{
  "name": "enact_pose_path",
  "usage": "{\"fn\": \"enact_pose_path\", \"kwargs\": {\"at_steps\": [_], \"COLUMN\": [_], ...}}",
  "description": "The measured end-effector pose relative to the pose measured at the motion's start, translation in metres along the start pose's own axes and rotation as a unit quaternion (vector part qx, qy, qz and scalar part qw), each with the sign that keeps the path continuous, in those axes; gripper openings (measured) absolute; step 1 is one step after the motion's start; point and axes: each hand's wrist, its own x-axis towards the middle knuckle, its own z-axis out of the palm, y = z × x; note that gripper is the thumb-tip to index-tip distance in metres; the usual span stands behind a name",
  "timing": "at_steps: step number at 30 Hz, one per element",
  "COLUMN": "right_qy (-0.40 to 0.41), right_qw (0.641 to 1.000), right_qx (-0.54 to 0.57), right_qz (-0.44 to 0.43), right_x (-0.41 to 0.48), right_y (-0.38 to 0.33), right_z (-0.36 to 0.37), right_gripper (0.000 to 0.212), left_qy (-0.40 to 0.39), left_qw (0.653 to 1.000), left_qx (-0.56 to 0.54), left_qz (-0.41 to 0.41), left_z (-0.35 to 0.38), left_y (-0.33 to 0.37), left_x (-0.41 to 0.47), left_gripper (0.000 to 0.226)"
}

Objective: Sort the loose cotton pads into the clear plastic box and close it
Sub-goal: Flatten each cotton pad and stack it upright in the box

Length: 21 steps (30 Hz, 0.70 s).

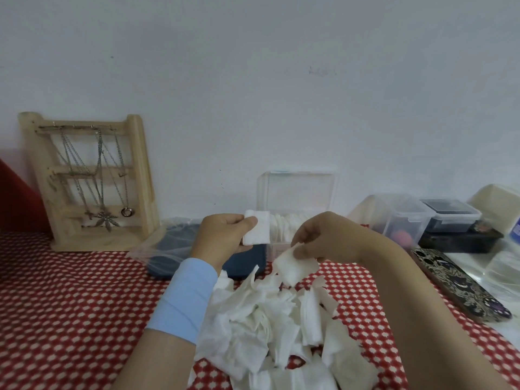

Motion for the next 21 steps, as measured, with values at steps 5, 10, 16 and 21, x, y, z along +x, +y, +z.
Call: {"fn": "enact_pose_path", "kwargs": {"at_steps": [5,10,16,21], "right_qy": [0.047,0.074,0.139,0.142], "right_qw": [0.987,0.962,0.956,0.948], "right_qx": [0.138,0.239,0.227,0.240], "right_qz": [-0.066,-0.106,-0.121,-0.155], "right_x": [0.002,0.005,0.008,0.007], "right_y": [-0.002,-0.007,-0.010,-0.013], "right_z": [-0.002,0.004,0.007,0.006], "right_gripper": [0.019,0.031,0.034,0.033], "left_qy": [-0.030,-0.121,-0.154,-0.169], "left_qw": [0.999,0.991,0.981,0.979], "left_qx": [0.021,-0.028,-0.079,-0.078], "left_qz": [-0.017,-0.056,-0.086,-0.085], "left_z": [0.005,0.013,0.014,0.014], "left_y": [0.001,0.006,0.006,0.008], "left_x": [-0.005,-0.013,-0.013,-0.015], "left_gripper": [0.009,0.024,0.030,0.030]}}
